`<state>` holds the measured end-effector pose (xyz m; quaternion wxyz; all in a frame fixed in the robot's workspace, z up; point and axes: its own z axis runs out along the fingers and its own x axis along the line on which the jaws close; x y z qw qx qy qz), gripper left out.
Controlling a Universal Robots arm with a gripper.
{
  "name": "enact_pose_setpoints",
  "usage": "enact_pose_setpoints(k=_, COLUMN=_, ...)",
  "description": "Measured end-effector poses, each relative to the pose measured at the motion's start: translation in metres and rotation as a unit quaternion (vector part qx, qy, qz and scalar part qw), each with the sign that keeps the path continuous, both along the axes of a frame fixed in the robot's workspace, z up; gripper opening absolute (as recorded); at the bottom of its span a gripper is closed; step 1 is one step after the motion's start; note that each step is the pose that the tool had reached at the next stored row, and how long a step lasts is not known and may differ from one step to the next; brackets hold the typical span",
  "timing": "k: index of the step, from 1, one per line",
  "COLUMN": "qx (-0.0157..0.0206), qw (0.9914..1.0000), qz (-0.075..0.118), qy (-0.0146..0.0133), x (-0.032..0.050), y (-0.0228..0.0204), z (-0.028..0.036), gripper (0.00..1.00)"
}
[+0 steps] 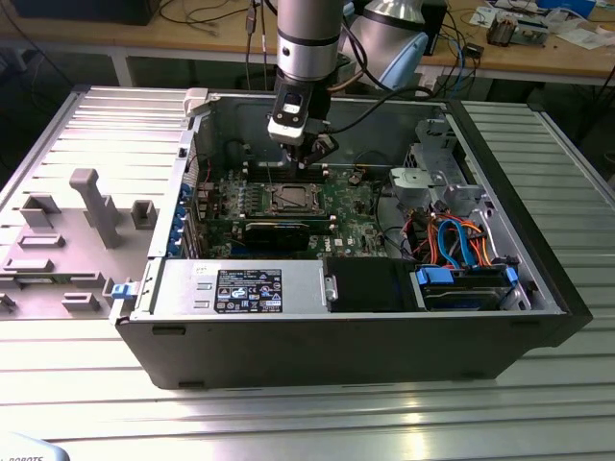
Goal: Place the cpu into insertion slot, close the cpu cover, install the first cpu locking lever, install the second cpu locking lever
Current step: 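Install the first cpu locking lever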
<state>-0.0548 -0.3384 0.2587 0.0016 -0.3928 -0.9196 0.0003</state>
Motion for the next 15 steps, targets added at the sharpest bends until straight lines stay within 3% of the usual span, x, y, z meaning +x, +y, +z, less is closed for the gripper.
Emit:
enact_pose_setpoints(k=6, qx=0.0000, qw=1.00000, qz=0.001, qy=0.0000, x=0.0000, y=0.0000, z=0.0000, gripper=0.11)
enact_pose_setpoints(k=10, qx=0.0000, qw=0.99976, qz=0.022, qy=0.0000, x=0.0000, y=0.0000, z=0.0000, gripper=0.11)
enact_pose_setpoints(k=15, qx=0.0000, qw=0.99750, qz=0.071, qy=0.0000, x=0.0000, y=0.0000, z=0.0000, gripper=0.11)
